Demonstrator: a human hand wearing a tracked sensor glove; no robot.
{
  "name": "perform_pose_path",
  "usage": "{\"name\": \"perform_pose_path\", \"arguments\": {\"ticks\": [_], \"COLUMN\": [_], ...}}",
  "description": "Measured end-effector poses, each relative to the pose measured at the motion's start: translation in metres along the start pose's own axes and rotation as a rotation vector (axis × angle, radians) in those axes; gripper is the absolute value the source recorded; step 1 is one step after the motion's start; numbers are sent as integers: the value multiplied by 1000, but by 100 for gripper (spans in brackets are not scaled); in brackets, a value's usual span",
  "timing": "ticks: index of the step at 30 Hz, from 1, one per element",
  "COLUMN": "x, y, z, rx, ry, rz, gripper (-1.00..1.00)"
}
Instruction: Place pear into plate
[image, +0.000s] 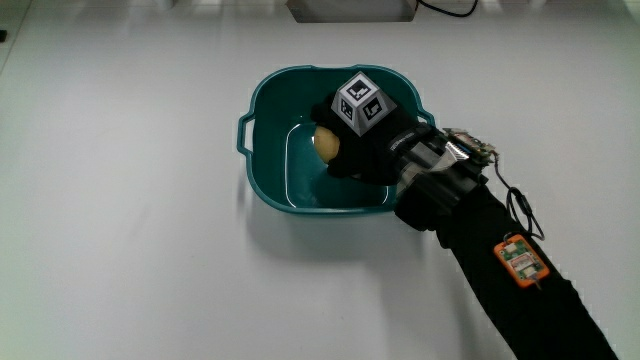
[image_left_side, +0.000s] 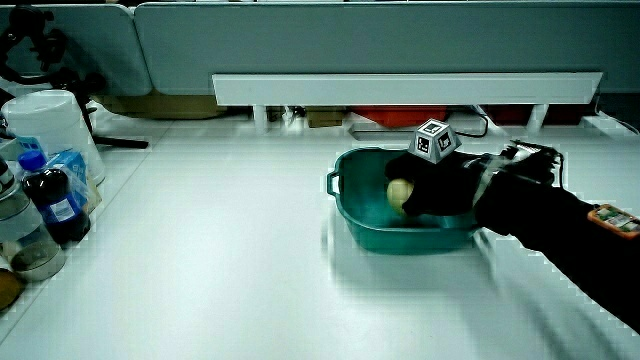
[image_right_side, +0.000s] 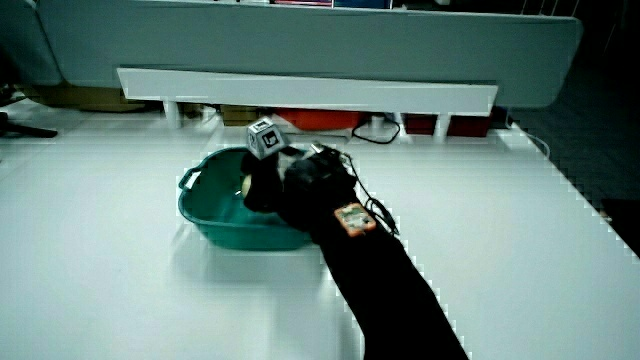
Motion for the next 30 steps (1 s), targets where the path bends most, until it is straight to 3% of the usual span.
{"name": "perform_pose_path", "arguments": {"ticks": [3, 6, 21, 25, 30], "x": [-2, 2, -3, -1, -1], "y": [6, 7, 7, 7, 8], "z": [-14, -26, -33, -37, -38], "rx": [-32, -50, -48, -76, -109], "ry": [-23, 13, -3, -1, -16], "rz": [-15, -31, -41, -40, -43], "gripper": [0, 0, 0, 0, -29]}}
